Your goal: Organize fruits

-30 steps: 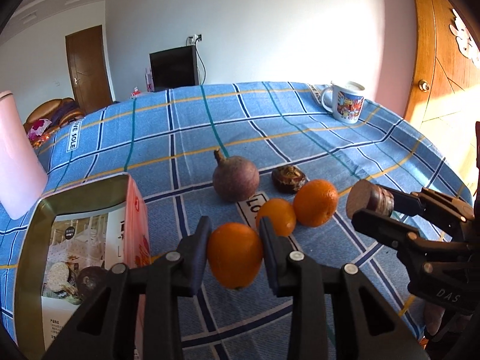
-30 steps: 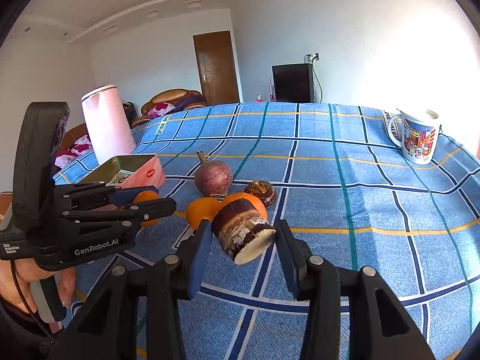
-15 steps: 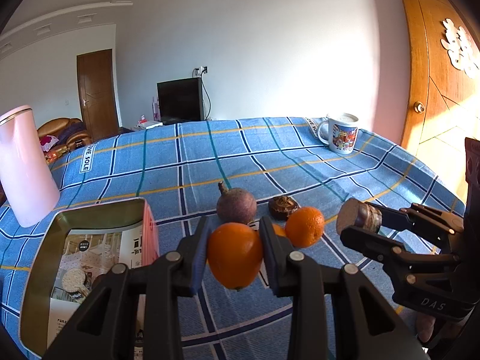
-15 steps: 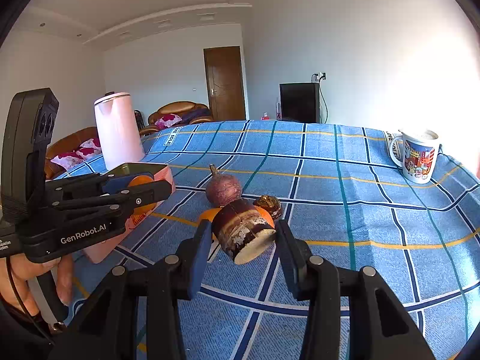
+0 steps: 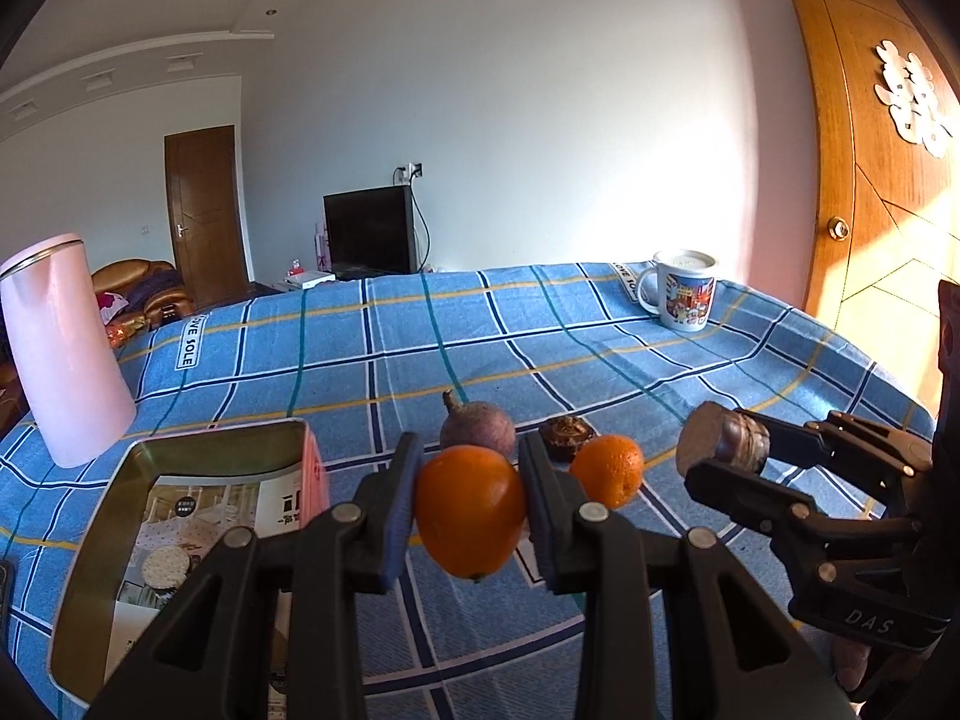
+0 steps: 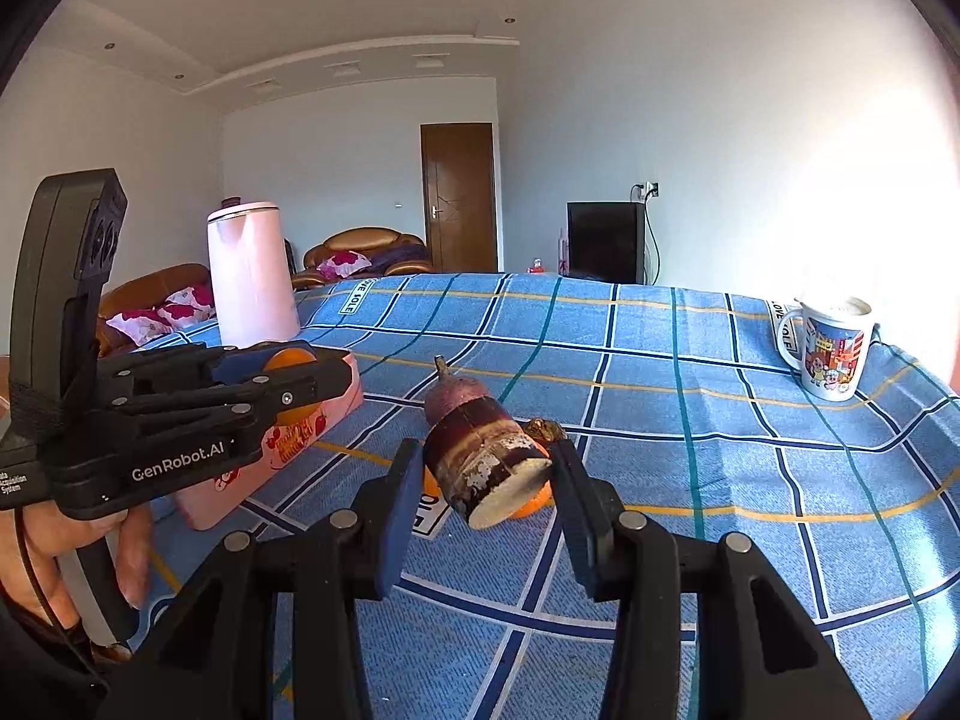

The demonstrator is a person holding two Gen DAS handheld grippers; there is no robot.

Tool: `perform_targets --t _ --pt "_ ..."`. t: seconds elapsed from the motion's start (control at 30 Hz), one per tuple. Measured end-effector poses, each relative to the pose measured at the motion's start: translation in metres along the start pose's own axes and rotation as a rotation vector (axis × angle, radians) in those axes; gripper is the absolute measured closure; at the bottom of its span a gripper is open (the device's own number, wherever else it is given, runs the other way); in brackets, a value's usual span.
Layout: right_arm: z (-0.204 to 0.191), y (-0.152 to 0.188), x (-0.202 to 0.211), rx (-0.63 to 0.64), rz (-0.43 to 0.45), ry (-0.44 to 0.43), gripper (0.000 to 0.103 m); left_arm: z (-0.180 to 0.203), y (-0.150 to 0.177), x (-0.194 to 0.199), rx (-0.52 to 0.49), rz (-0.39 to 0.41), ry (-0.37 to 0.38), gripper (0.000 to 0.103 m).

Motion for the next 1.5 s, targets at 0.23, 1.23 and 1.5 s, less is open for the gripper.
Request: perform_targets --t 0.23,1.23,1.5 --pt "-0.002 0.0 0.005 0.013 0.032 0.001 0.058 0.004 0.0 0.007 -0.007 0.034 -0.002 0.068" --pt "-0.009 0.005 0.022 0.077 0.146 0.012 0.058 -0.002 0.001 0.028 0.014 0.133 0.0 0.068" --pt "-0.011 0.003 0.017 0.088 0.111 0.028 0.058 -0.013 0.002 0.031 0.04 0.128 0.012 0.068"
Point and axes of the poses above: each gripper's, at about its wrist camera, not at the fingertips, and x roughly against the way its jaws point, z to its right, y to its underside, the point moved 1 cm from there along -x, roughly the way its jaws point, and after that the axes turned 6 degrees about x, right-handed, at the moved point
